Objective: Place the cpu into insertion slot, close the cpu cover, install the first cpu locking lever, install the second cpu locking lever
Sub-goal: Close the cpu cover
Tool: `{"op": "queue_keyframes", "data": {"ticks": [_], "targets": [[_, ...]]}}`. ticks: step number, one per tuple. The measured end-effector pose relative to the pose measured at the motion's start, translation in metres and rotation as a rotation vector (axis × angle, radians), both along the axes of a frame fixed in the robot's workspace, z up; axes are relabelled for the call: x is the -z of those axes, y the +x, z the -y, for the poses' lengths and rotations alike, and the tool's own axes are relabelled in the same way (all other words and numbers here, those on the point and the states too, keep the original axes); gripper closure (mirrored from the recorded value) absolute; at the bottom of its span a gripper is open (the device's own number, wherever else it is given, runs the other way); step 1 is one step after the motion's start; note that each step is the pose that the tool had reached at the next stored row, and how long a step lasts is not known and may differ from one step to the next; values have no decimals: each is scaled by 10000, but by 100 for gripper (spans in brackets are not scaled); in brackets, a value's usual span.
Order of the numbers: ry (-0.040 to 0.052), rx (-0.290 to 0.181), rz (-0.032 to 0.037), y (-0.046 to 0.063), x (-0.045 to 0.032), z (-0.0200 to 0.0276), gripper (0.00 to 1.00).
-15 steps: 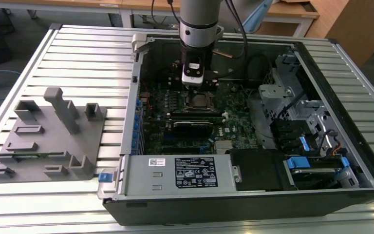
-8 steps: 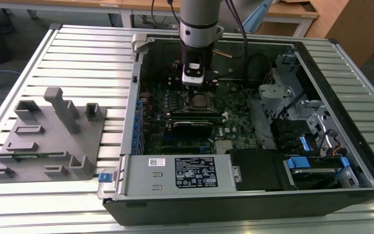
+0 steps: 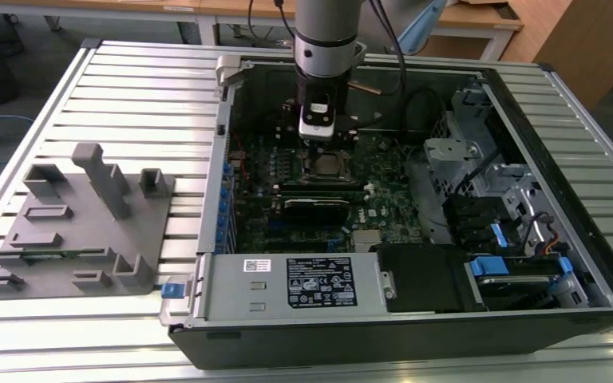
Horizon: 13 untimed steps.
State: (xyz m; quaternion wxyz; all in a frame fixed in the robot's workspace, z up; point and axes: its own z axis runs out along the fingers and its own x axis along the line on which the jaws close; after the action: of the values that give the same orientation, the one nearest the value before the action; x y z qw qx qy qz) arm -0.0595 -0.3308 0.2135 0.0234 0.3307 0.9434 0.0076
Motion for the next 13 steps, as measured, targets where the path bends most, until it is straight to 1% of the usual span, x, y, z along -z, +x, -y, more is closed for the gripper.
{"op": "queue_keyframes", "data": {"ticks": [2, 5, 9, 13], "targets": [[0, -30, 0, 0, 0, 0, 90], [0, -264, 0, 0, 0, 0, 90], [0, -833, 3, 0, 1, 0, 90], [0, -1527, 8, 0, 2, 0, 90]]}}
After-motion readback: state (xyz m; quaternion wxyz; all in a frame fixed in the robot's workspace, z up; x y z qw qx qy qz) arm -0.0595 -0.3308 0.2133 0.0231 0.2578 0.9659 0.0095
